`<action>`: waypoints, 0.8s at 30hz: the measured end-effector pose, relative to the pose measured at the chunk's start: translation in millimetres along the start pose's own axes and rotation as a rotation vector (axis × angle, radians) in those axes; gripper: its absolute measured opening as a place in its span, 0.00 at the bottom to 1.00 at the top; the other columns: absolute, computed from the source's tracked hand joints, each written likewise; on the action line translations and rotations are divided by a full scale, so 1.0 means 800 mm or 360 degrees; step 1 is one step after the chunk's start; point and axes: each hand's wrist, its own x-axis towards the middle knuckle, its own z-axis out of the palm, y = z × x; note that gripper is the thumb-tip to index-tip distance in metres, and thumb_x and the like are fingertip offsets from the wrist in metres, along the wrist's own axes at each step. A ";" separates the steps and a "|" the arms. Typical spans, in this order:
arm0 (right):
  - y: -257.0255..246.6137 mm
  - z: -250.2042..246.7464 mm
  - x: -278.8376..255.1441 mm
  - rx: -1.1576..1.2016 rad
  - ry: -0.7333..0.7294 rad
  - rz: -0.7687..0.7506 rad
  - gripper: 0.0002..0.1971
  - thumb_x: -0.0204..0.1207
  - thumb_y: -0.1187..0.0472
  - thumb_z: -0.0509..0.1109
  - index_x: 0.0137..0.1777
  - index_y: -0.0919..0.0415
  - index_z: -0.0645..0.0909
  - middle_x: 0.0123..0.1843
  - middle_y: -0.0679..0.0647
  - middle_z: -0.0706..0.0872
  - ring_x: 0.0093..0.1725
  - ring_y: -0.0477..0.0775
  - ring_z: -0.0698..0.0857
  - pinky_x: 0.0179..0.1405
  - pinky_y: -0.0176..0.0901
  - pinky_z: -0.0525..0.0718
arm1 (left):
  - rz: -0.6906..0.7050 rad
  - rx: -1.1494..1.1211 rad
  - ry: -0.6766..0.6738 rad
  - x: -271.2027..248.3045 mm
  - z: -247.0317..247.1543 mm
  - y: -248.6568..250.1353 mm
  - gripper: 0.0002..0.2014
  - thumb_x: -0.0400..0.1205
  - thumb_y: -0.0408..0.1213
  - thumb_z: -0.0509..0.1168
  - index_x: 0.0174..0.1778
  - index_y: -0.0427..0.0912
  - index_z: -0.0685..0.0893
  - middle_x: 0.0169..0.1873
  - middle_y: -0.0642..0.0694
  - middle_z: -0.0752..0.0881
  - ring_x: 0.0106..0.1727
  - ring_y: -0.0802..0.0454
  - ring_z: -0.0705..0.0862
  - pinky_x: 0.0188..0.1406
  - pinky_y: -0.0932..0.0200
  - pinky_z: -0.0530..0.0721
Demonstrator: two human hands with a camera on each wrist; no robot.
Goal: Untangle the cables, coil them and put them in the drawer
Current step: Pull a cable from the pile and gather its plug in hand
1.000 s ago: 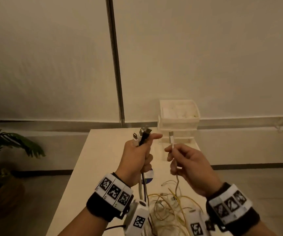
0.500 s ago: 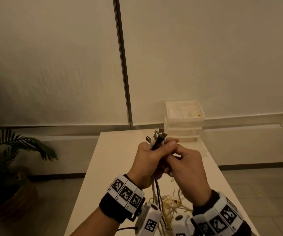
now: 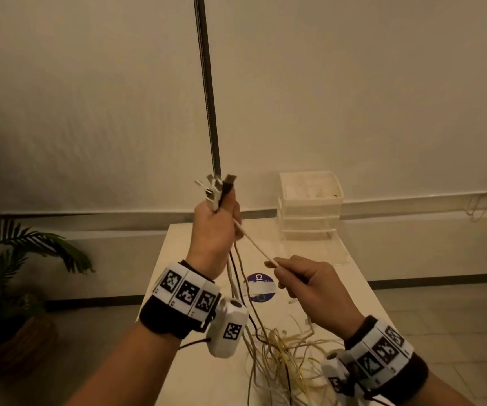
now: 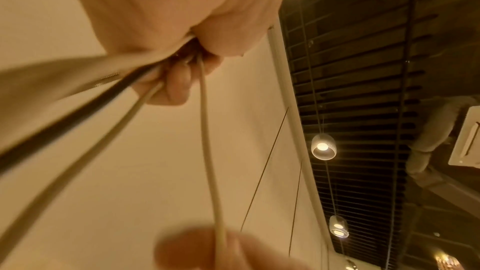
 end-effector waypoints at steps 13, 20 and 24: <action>0.112 -0.043 0.032 -0.0319 -0.0221 0.0310 0.15 0.82 0.57 0.66 0.34 0.59 0.80 0.26 0.48 0.77 0.25 0.40 0.71 0.31 0.38 0.73 | 0.0136 0.0049 0.0111 0.019 -0.059 0.050 0.20 0.87 0.46 0.60 0.27 0.48 0.73 0.22 0.52 0.69 0.18 0.57 0.62 0.16 0.65 0.58; 0.046 -0.059 0.095 -0.0058 -0.0237 0.0162 0.15 0.83 0.57 0.64 0.36 0.62 0.80 0.34 0.59 0.79 0.32 0.54 0.73 0.35 0.48 0.73 | 0.0162 0.1118 -0.0555 -0.008 -0.021 -0.003 0.08 0.84 0.35 0.65 0.49 0.46 0.90 0.16 0.61 0.78 0.16 0.65 0.70 0.17 0.68 0.67; 0.005 -0.055 0.107 -0.0022 -0.0388 0.0013 0.16 0.85 0.54 0.61 0.36 0.57 0.80 0.30 0.54 0.74 0.30 0.52 0.71 0.34 0.48 0.71 | 0.0033 0.0890 -0.0430 -0.005 -0.003 -0.023 0.11 0.86 0.37 0.63 0.48 0.35 0.88 0.14 0.59 0.72 0.17 0.63 0.66 0.20 0.65 0.62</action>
